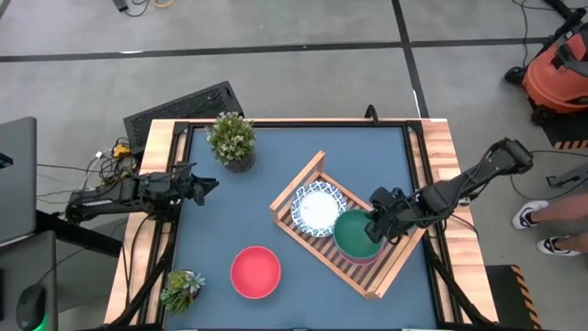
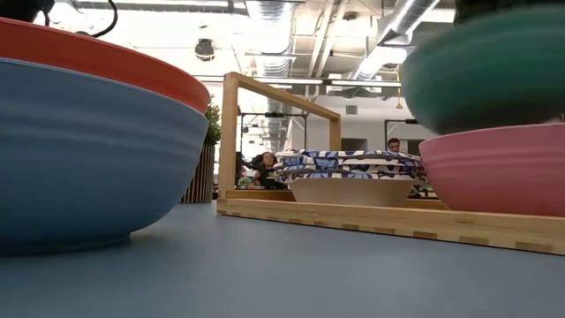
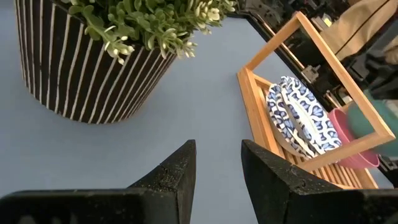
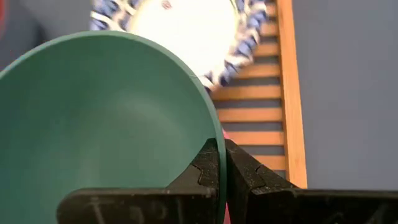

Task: Place and stack bowls onto a shelf
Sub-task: Stack the green bowl on the top of the pink bowl on the shelf, then stack the orange bowl on the top of the green bowl on the shelf

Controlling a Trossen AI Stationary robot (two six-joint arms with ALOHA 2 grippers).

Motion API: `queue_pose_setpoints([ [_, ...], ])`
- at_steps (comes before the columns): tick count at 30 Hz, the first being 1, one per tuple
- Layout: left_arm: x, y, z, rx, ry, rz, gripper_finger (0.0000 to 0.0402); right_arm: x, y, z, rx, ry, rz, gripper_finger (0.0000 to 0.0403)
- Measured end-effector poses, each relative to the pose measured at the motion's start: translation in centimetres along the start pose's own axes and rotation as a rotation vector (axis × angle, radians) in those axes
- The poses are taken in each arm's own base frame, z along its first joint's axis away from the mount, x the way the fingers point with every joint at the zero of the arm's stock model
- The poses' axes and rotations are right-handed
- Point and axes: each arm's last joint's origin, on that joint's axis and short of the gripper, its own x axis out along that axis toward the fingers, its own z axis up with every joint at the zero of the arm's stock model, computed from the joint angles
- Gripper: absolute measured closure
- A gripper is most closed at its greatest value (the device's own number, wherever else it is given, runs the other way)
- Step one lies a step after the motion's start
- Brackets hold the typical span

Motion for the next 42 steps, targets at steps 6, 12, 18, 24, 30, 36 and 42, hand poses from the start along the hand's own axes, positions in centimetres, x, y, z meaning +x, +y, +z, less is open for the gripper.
queue_pose_setpoints([
  [6, 0.0, 0.0, 0.0, -0.018, -0.001, -0.001, 0.0289, 1.2, -1.5, -1.6, 0.037, 0.014, -0.01, 0.0374],
  [12, 0.0, 0.0, 0.0, -0.041, -0.013, 0.01, 0.0289, 1.9, -1.9, -2.5, 0.032, 0.059, -0.016, 0.0371],
  [18, 0.0, 0.0, 0.1, -0.041, -0.021, 0.017, 0.0289, 2.2, -2.0, -2.7, 0.05, 0.074, -0.008, 0.0357],
  [24, 0.0, 0.1, 0.1, -0.042, -0.029, 0.024, 0.0289, 2.3, -2.0, -2.5, 0.07, 0.072, -0.012, 0.0316],
  [30, 0.0, 0.1, 0.1, -0.042, -0.03, 0.025, 0.0289, 2.1, -1.8, -2.3, 0.098, 0.066, 0.004, 0.0256],
  [36, 0.0, 0.1, 0.1, -0.041, -0.033, 0.028, 0.0289, -0.1, -0.4, 0.0, 0.102, 0.019, 0.084, 0.0205],
  [42, 0.0, 0.1, 0.1, -0.041, -0.036, 0.03, 0.0289, -3.8, 2.2, 4.8, 0.094, -0.133, 0.253, 0.0203],
])
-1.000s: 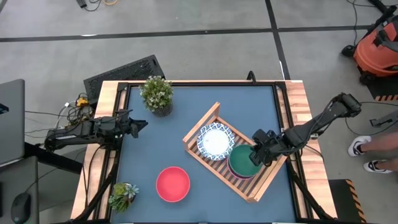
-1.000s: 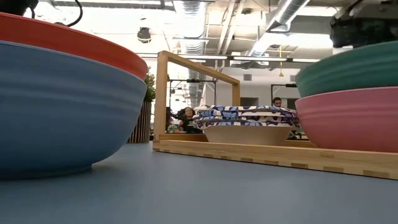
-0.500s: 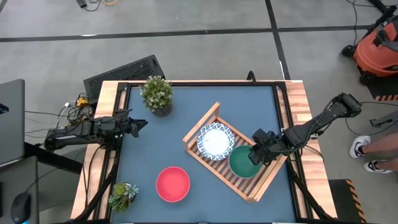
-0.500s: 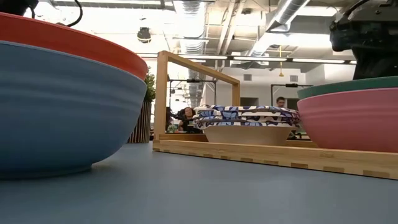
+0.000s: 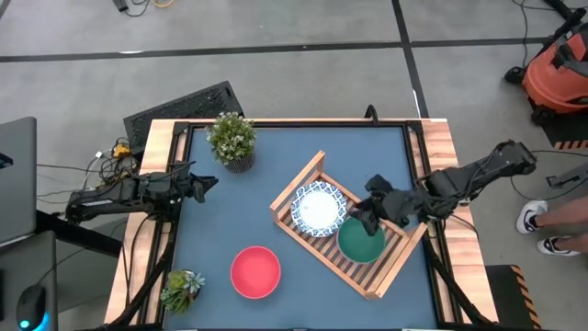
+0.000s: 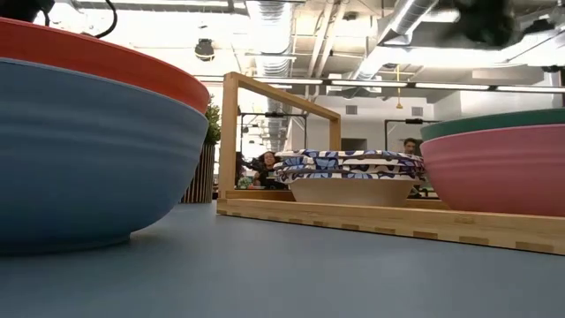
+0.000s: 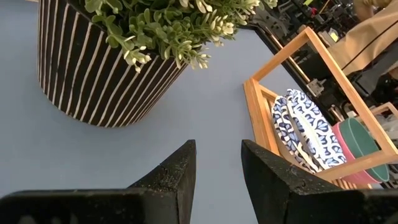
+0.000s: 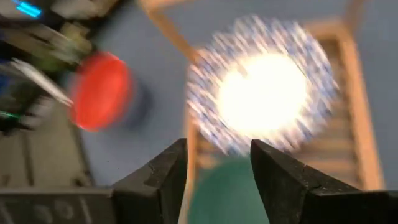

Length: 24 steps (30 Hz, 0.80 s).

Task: Place and stack bowls onto a shelf
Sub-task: Stack the orange bowl on the top of the green bowl on the shelf

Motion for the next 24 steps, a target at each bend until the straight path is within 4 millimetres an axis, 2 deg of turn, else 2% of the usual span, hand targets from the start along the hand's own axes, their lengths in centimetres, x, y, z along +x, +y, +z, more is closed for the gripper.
queue_pose_setpoints([
  [3, 0.0, 0.0, 0.0, 0.0, -0.001, 0.001, 0.0289, -0.2, 2.1, 2.3, -0.078, -0.093, 0.068, 0.0212],
  [6, 0.0, 0.0, 0.0, -0.001, -0.001, 0.0, 0.0289, 1.0, 4.2, 3.9, -0.185, -0.136, 0.063, 0.0224],
  [11, 0.0, 0.0, 0.0, 0.0, 0.011, -0.01, 0.0289, 5.6, 7.7, 5.4, -0.347, -0.089, 0.02, 0.0237],
  [16, 0.0, 0.0, -0.1, 0.0, 0.023, -0.019, 0.0289, 10.2, 11.1, 5.9, -0.457, -0.021, 0.041, 0.0237],
  [24, 0.0, -0.1, -0.1, 0.028, 0.031, -0.024, 0.0289, 17.0, 14.6, 5.8, -0.502, 0.036, 0.054, 0.0237],
])
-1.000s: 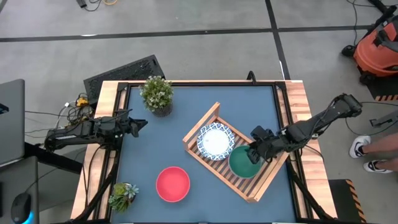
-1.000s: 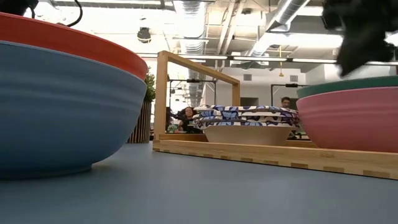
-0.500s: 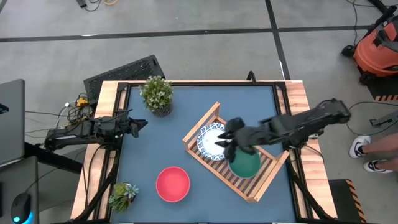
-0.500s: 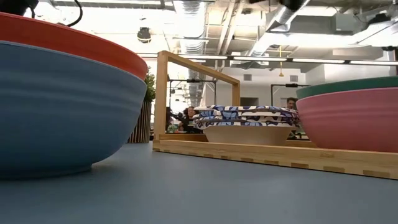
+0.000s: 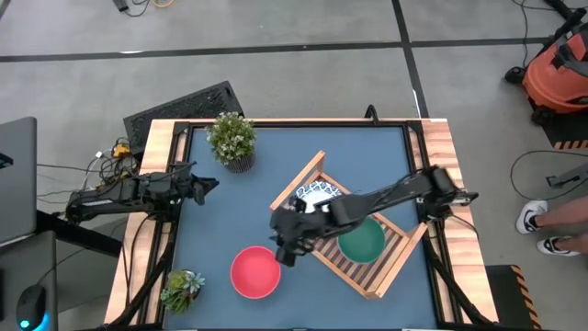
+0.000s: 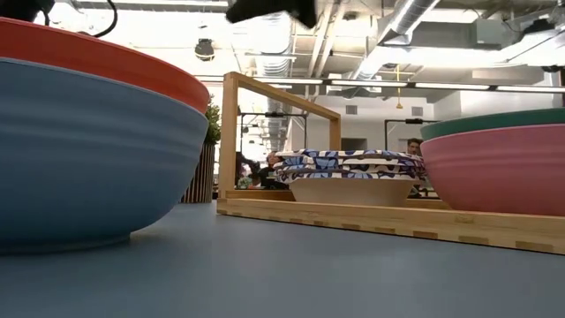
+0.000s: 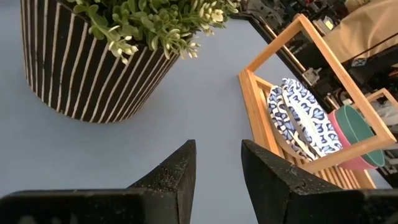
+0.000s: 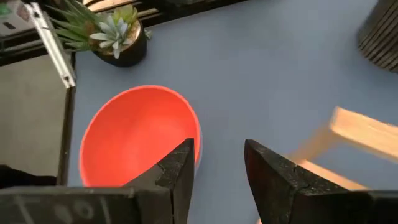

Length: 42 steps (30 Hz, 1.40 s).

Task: Place and stack bowls onto a shelf
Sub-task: Stack the orange bowl on the top of the green bowl on the shelf

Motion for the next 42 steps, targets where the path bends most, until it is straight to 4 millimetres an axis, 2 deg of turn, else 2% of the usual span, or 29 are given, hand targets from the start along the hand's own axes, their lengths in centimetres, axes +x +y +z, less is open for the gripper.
queue_pose_setpoints([
  [7, 0.0, 0.2, -0.3, 0.018, 0.031, 0.017, 0.0289, 4.5, 1.3, 0.1, -0.031, 0.022, -0.006, 0.0229],
  [13, 0.0, 0.5, -0.5, 0.031, 0.059, 0.042, 0.0289, 7.2, 1.5, -1.2, -0.042, 0.078, -0.017, 0.0221],
  [24, 0.0, 0.6, -0.6, 0.053, 0.07, 0.051, 0.0289, 10.9, 1.6, -3.3, -0.017, 0.12, -0.006, 0.0218],
  [29, 0.0, 0.6, -0.6, 0.055, 0.073, 0.053, 0.0289, 11.0, 1.6, -3.6, -0.001, 0.144, -0.011, 0.0221],
  [36, 0.0, 0.7, -0.6, 0.059, 0.067, 0.059, 0.0289, 10.3, 0.8, -2.9, -0.02, 0.14, -0.046, 0.0267],
  [42, 0.0, 0.7, -0.6, 0.059, 0.067, 0.059, 0.0289, 10.4, 0.8, -3.0, -0.018, 0.161, -0.021, 0.036],
])
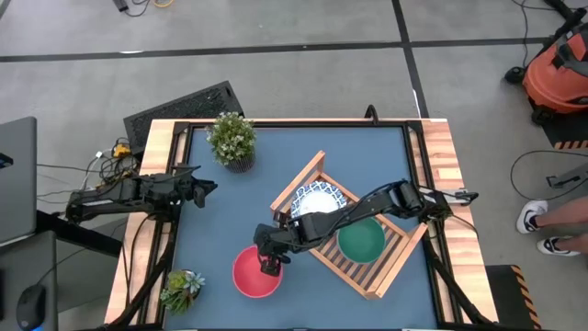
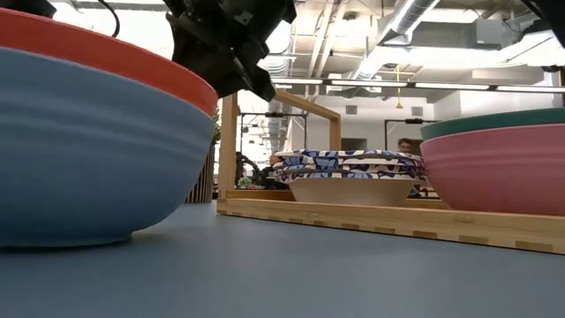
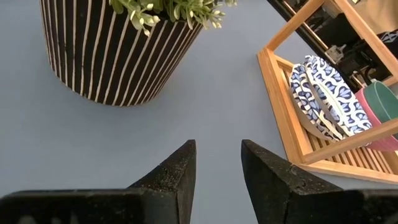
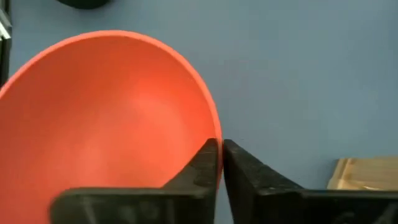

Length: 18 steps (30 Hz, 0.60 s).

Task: Place and stack bowls onto a shelf
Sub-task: Stack the orange bowl on the top of the green bowl on the shelf

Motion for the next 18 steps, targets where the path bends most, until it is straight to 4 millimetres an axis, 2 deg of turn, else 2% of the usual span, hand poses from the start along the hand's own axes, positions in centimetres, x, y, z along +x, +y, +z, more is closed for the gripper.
queue_pose_setpoints([
  [2, 0.0, 0.0, 0.0, 0.0, 0.0, 0.0, 0.0289, 0.0, 0.02, 0.01, 0.0, 0.0, 0.005, 0.0381],
  [5, 0.0, 0.0, 0.0, 0.0, 0.0, 0.0, 0.0289, 0.0, 0.01, -0.01, -0.001, 0.002, 0.004, 0.0383],
  [14, 0.0, 0.0, 0.0, 0.0, 0.0, 0.0, 0.0289, 0.01, 0.0, 0.0, 0.014, 0.005, 0.01, 0.027],
  [18, 0.0, 0.0, 0.0, -0.001, 0.0, 0.0, 0.0289, 0.04, -0.18, 0.08, 0.03, 0.005, 0.007, 0.0236],
])
